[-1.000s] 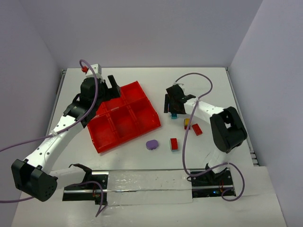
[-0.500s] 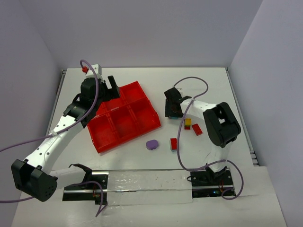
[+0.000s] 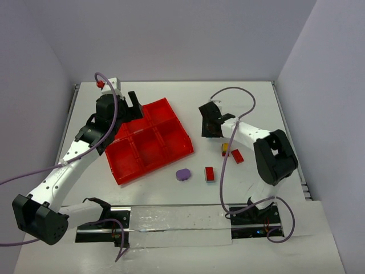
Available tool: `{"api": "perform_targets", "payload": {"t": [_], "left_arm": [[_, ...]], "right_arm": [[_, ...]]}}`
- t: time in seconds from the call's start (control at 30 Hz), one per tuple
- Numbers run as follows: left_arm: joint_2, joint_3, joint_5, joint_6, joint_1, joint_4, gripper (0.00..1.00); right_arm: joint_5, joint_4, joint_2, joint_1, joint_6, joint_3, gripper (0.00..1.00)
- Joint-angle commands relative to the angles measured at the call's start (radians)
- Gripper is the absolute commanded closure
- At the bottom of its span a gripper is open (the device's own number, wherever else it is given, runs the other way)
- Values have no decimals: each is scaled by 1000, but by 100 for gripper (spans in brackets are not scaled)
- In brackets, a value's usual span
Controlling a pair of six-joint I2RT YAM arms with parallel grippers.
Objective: Sort the legos into containers by color
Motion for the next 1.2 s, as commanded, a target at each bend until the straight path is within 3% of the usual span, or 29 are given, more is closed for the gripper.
{"api": "perform_targets", "payload": {"t": [0.0,0.17,0.3,0.5,0.67,0.8,1.0,1.07,1.17], "left_arm": [[-21,38,-68,-1,0,-24,1],[-22,56,-133,-37,2,-70,1],[-26,81,-172,-82,20,-126,1],[-70,104,-85,-125,130,-189,1],[-114,89,-66,-108,145,-189,1],[-120,83,-62,-104,147,-190,1],[-118,72,-58,-96,147,-181,1],[-115,73,-56,-96,149,-180,1],[-110,75,-52,-95,149,-185,1]], "right_arm": [[31,-25,-112,42,-13,116,83],[10,-56,-74,131,-40,290,82],[0,-87,48,202,-58,485,81],[-16,-143,318,232,-57,817,81],[-24,-207,495,231,-57,1085,79],[-26,-231,589,232,-66,1188,77],[-25,-227,631,231,-65,1188,70],[-25,-225,640,231,-65,1190,67],[-31,-225,650,232,-68,1201,42]]}}
